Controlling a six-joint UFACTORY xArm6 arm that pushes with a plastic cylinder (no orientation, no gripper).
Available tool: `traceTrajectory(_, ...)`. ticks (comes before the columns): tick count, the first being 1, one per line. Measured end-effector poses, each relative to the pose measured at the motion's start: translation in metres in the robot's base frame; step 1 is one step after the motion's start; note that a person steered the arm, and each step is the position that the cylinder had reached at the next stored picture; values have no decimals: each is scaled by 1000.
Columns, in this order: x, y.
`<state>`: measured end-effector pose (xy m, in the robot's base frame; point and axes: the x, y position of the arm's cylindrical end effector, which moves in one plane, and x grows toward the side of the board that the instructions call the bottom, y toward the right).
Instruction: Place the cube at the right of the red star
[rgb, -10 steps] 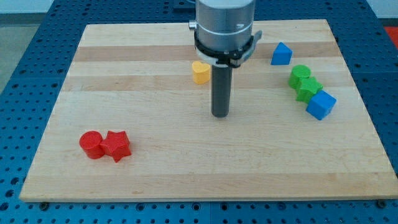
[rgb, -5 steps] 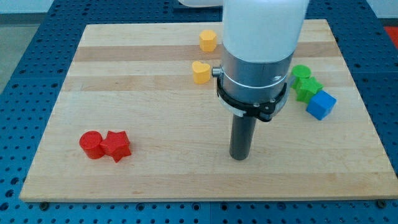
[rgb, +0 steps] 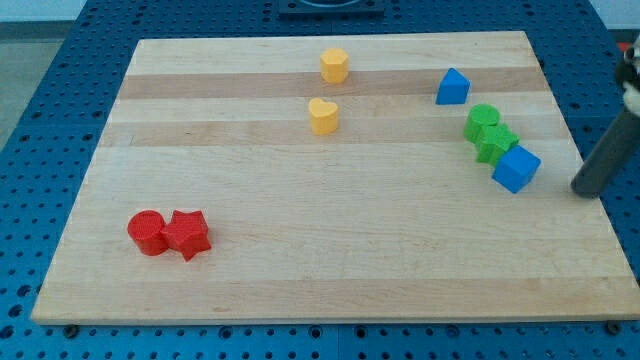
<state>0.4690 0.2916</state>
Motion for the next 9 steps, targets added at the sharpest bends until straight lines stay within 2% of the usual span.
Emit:
traceTrajectory(1, -3, -37)
traceTrajectory(2, 27, -136)
traceTrajectory(3, 58, -118)
traceTrajectory(4, 44, -51)
traceTrajectory(5, 1, -63)
traceTrajectory(6, -2, -113)
traceTrajectory(7, 15, -187)
traceTrajectory(8, 10, -213)
traceTrajectory(9, -7, -152)
